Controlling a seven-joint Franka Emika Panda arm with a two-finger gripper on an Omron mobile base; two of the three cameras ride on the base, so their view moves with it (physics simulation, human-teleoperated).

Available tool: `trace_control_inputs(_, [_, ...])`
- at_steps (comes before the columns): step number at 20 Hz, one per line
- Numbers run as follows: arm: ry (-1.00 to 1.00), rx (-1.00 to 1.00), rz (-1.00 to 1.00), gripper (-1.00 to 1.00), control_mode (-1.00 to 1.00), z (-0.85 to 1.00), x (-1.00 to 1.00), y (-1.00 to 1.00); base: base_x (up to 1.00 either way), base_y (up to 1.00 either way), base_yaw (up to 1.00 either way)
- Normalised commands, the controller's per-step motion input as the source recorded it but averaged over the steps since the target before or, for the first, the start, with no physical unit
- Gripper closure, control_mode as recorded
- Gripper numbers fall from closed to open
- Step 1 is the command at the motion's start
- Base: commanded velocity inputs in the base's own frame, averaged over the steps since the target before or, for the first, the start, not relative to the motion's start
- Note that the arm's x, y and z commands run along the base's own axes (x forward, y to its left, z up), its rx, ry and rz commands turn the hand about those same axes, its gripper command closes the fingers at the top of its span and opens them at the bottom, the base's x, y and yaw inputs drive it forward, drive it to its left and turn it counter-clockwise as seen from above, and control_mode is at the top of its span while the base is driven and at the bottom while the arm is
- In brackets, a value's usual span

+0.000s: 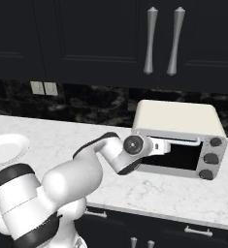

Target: Pick up the kebab skewer and baguette bread, and place them inside the toaster oven. Close the toaster oven door and start by setting the timer.

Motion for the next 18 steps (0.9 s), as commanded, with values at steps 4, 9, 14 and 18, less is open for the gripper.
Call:
trace_control_inputs(4, [0.02,-0.03,0.00,-1.00,-1.00,0.00,-0.11,-0.21,0.00,0.00,0.00])
trace_control_inputs(9, [0.00,-0.01,0.00,-1.00,-1.00,0.01,-0.47,-0.15,0.00,0.00,0.00])
trace_control_inputs(14, [0.00,0.00,0.00,-1.00,-1.00,0.01,-0.54,-0.25,0.00,0.00,0.00])
trace_control_inputs(18, [0.00,-0.09,0.12,-1.00,-1.00,0.17,-0.31,-0.58,0.00,0.00,0.00])
